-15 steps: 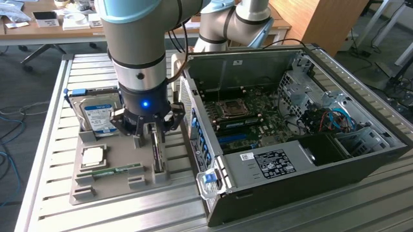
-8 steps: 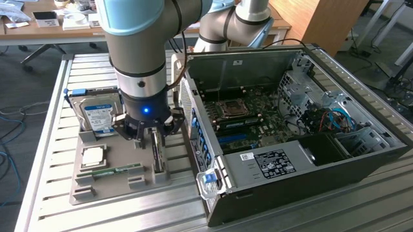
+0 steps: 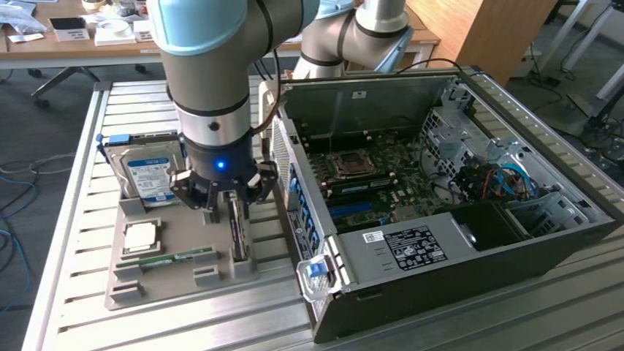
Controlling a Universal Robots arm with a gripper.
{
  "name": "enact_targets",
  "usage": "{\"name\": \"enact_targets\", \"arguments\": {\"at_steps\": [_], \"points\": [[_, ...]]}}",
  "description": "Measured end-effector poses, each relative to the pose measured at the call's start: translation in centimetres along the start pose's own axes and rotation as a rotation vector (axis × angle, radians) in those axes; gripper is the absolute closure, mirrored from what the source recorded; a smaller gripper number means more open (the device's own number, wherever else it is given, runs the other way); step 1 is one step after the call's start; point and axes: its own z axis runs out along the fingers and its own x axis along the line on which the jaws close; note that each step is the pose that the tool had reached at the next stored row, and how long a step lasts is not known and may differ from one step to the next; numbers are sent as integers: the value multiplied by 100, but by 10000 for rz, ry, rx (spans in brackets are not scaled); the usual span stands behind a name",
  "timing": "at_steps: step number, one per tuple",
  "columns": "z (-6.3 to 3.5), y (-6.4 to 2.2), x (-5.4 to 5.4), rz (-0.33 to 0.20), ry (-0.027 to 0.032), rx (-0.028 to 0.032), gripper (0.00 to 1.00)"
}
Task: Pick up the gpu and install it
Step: 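Pick up the gpu and move the gpu toward the slot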
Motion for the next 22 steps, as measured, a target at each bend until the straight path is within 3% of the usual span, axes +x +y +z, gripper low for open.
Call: {"name": "enact_targets", "arguments": {"at_steps": [8,22], "points": [[138,19,4,0,-1,0,51],[174,6,-39,0,-1,1,51]]}}
